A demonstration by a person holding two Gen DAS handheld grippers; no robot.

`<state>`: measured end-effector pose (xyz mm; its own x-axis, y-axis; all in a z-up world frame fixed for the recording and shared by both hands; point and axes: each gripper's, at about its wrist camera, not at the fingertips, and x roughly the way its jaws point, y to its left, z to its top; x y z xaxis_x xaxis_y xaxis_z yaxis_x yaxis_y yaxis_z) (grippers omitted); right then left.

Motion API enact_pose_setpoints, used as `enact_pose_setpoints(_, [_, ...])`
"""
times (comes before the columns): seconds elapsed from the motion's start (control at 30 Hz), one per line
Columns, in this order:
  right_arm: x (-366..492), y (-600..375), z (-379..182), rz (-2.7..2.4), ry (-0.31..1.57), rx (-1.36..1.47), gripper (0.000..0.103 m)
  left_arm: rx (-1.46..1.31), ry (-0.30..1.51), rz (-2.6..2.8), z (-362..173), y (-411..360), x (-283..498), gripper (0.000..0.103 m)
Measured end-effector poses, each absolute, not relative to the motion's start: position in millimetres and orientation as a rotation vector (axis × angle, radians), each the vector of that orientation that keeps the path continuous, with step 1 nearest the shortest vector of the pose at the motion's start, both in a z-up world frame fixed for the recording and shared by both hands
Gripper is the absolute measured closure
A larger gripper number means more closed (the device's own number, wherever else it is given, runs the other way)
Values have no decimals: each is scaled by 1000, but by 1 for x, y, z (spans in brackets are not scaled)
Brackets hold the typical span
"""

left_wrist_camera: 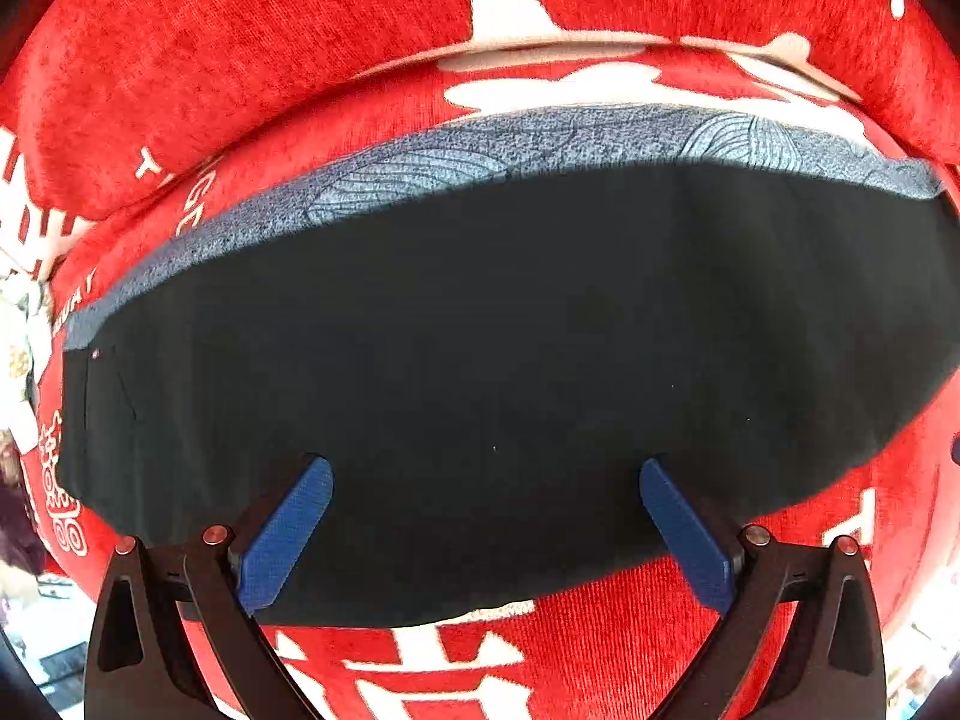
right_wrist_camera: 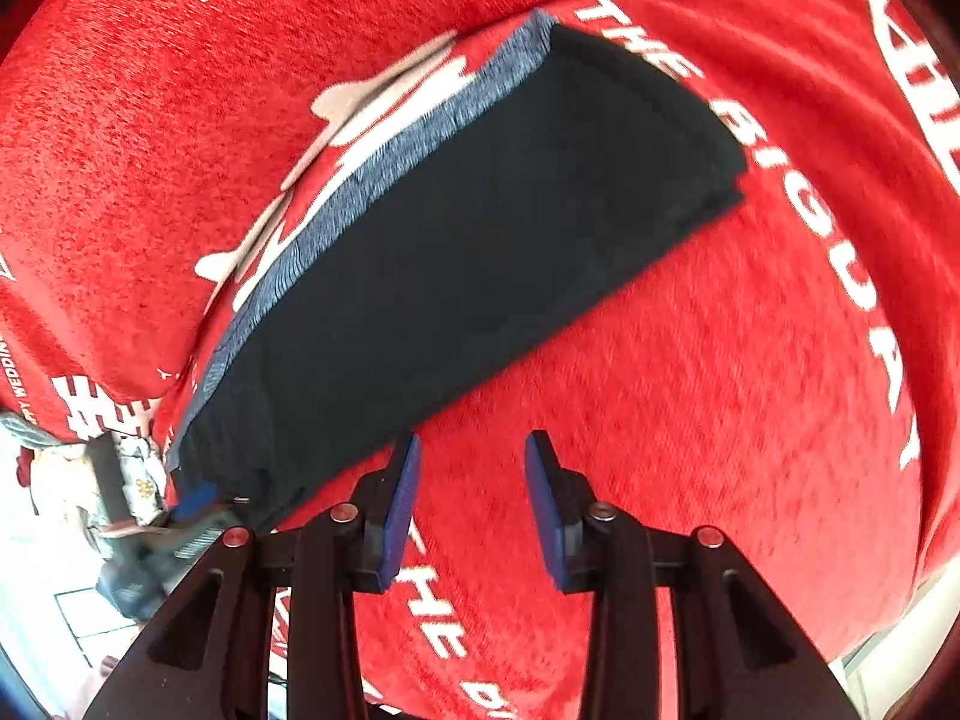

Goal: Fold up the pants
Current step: 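Release the folded trousers from the right gripper onto the bedspread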

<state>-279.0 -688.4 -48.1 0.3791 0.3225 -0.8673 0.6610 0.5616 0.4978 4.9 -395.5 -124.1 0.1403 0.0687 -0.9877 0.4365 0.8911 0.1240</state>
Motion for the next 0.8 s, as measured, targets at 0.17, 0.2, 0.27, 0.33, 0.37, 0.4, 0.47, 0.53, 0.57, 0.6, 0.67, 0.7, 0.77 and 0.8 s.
enact_pose_setpoints(0.17, [-292,-676,-54,-275,1237,1039,61,390,1479,-265,-120,-390,8,0])
enact_pose_setpoints(0.2, [-295,-675,-55,-277,1241,1047,61,396,1478,-264,-121,-386,12,0])
enact_pose_setpoints(0.27, [-299,-673,-56,-279,1244,1067,61,407,1475,-266,-120,-381,20,0])
enact_pose_setpoints(0.33, [-300,-672,-54,-278,1238,1075,61,402,1490,-275,-118,-384,23,0])
enact_pose_setpoints(0.37, [-300,-672,-53,-276,1234,1075,60,399,1496,-281,-117,-387,23,0])
enact_pose_setpoints(0.4, [-300,-672,-53,-275,1232,1076,59,400,1497,-287,-107,-401,10,0])
enact_pose_setpoints(0.47, [-299,-673,-52,-276,1228,1076,57,411,1493,-301,-107,-408,8,0])
enact_pose_setpoints(0.53, [-298,-676,-53,-276,1223,1080,57,422,1490,-311,-107,-411,9,0])
enact_pose_setpoints(0.57, [-297,-677,-53,-278,1220,1082,57,425,1490,-319,-106,-415,8,0])
enact_pose_setpoints(0.6, [-298,-678,-53,-279,1219,1084,57,427,1488,-323,-102,-421,5,0])
enact_pose_setpoints(0.67, [-298,-681,-54,-279,1212,1095,57,430,1486,-330,-99,-431,2,0])
enact_pose_setpoints(0.7, [-299,-681,-54,-280,1210,1099,57,432,1484,-334,-98,-436,1,0])
enact_pose_setpoints(0.77, [-301,-683,-55,-283,1207,1105,57,436,1484,-342,-96,-444,-1,0])
enact_pose_setpoints(0.8, [-302,-683,-56,-285,1206,1110,57,438,1483,-344,-96,-447,0,0])
